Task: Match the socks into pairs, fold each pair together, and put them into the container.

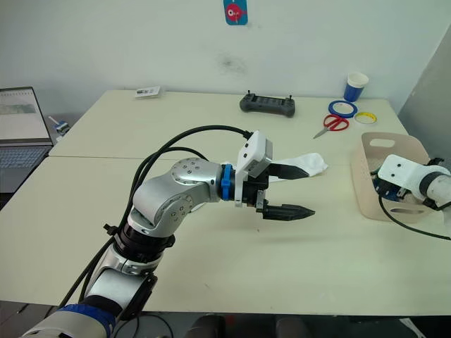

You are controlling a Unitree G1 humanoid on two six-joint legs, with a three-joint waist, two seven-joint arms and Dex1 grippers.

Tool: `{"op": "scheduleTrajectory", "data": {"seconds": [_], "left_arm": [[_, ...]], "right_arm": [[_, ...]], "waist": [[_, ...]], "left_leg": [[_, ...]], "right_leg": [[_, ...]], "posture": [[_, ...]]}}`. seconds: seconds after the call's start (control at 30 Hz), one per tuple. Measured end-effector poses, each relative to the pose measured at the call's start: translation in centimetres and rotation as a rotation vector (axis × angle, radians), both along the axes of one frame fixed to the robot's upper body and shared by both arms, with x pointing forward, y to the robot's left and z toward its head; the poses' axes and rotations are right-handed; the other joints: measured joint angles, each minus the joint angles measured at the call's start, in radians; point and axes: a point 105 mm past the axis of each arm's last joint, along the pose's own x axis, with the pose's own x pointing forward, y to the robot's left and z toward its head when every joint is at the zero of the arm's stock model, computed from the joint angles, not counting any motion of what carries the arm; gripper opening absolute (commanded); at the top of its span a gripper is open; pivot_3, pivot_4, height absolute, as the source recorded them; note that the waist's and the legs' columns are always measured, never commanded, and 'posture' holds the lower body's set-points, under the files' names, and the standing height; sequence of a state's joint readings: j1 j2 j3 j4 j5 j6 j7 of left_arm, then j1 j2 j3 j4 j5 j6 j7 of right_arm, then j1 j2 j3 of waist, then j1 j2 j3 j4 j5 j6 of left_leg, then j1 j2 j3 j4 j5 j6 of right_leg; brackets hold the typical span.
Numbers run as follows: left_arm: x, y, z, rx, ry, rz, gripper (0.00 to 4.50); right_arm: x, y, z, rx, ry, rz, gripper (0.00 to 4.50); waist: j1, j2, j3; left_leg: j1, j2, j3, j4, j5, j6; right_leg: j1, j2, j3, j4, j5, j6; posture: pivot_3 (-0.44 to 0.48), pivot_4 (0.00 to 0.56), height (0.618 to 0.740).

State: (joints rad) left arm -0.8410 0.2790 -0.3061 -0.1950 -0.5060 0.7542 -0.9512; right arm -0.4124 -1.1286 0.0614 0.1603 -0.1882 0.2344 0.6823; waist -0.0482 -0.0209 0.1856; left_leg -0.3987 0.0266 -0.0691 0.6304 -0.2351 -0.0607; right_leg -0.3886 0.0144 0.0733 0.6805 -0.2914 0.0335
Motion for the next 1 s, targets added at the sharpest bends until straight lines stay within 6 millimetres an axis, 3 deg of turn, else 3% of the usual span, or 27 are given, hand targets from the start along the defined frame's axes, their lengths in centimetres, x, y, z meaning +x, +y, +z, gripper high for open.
{"op": "scheduleTrajectory", "data": {"seconds": [0.13, 0.5, 0.6, 0.77, 0.87, 1.0], "left_arm": [[0.0, 0.0, 0.1, -0.001, -0.011, 0.001, 4.50], [0.0, -0.1, 0.3, 0.001, -0.030, -0.007, 4.50], [0.0, 0.0, 0.2, 0.005, -0.032, -0.012, 4.50], [0.3, 0.3, 0.2, 0.014, -0.044, 0.001, 4.50], [0.9, 1.5, 0.2, 0.002, -0.068, 0.042, 4.50], [2.5, 6.2, -1.9, 0.017, -0.064, 0.197, 4.50]], "right_arm": [[-0.8, 1.3, 1.0, 0.070, 0.052, 0.040, 3.88], [-4.8, 2.6, 5.5, 0.193, 0.149, 0.095, 3.88], [-5.0, 2.2, 6.9, 0.206, 0.103, 0.074, 3.88], [-4.5, 1.7, 7.2, 0.210, 0.026, 0.045, 3.88], [-4.3, 3.1, 8.0, 0.290, -0.046, 0.102, 3.88], [-4.8, 8.2, 9.4, 0.458, -0.190, 0.300, 3.88]], "waist": [[0.000, 0.000, 0.000], [0.007, 0.001, -0.001], [0.007, 0.001, -0.001], [0.006, 0.001, -0.001], [0.002, 0.002, -0.001], [-0.008, 0.003, -0.001]], "left_leg": [[0.000, 0.000, 0.000, 0.000, 0.000, 0.000], [0.000, 0.000, 0.000, 0.001, 0.000, 0.000], [0.000, 0.000, 0.000, 0.002, 0.000, 0.000], [0.000, 0.000, 0.000, 0.003, 0.000, 0.000], [0.001, 0.001, 0.000, 0.002, 0.000, 0.000], [0.002, 0.003, -0.003, 0.001, 0.000, 0.000]], "right_leg": [[0.000, 0.000, 0.000, 0.000, 0.000, 0.000], [0.001, 0.000, -0.001, 0.000, 0.000, 0.000], [0.001, 0.000, -0.001, 0.000, 0.000, 0.000], [0.001, 0.000, 0.000, 0.001, 0.000, 0.000], [0.001, 0.000, 0.000, 0.001, 0.000, 0.000], [0.001, 0.002, -0.002, 0.003, 0.000, 0.000]], "posture": [[0.000, 0.150, 0.740], [0.000, 0.150, 0.740], [0.000, 0.150, 0.740], [0.000, 0.150, 0.740], [0.000, 0.150, 0.740], [0.000, 0.150, 0.740]]}}
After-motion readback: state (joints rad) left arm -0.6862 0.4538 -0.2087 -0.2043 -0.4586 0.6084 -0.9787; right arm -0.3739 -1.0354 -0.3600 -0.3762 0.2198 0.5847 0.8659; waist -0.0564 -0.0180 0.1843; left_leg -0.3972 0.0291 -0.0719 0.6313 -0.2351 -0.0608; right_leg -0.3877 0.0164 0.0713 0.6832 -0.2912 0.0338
